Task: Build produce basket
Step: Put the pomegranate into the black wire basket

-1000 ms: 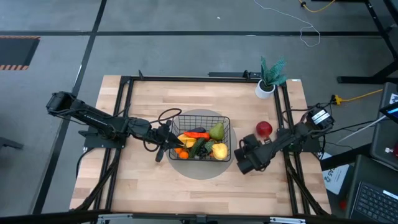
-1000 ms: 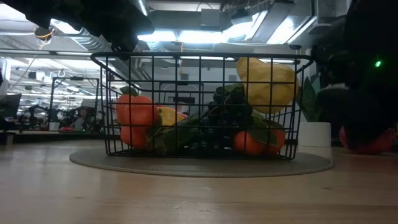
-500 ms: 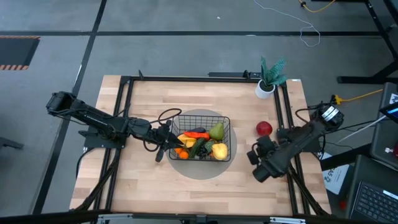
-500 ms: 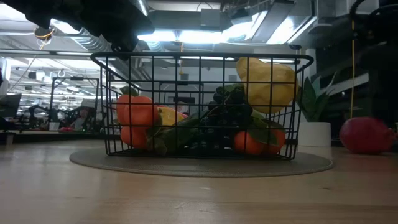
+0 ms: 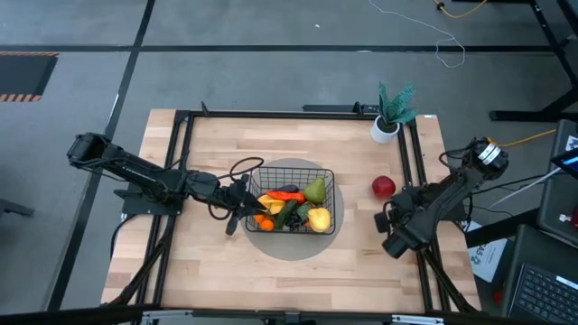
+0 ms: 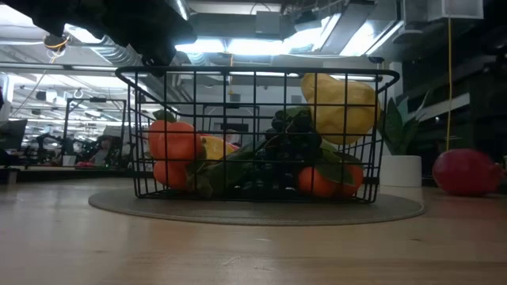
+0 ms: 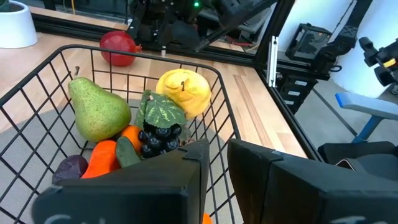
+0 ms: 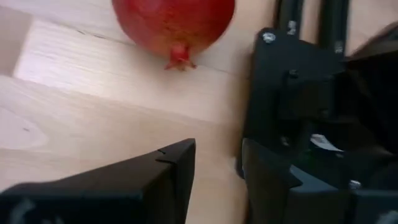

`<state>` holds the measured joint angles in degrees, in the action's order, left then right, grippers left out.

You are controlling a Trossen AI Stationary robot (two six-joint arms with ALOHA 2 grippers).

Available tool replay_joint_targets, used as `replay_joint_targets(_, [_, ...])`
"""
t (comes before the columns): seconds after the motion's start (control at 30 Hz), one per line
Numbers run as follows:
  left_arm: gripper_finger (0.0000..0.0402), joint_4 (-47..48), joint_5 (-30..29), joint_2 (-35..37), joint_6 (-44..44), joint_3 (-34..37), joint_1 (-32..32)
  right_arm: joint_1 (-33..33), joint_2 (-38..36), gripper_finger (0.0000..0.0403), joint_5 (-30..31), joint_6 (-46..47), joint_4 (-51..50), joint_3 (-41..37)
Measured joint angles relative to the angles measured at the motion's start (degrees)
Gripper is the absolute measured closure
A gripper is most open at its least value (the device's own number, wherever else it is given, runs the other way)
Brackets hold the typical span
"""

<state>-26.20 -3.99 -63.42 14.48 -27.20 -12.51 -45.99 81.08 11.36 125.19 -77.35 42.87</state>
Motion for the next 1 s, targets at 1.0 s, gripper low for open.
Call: replay_joint_targets(1.0, [0.0356, 0.00, 0.00, 0.00, 0.00, 0.00, -0.02, 21.44, -3.63, 0.0279, -0.66, -25.19, 6.28, -2.80])
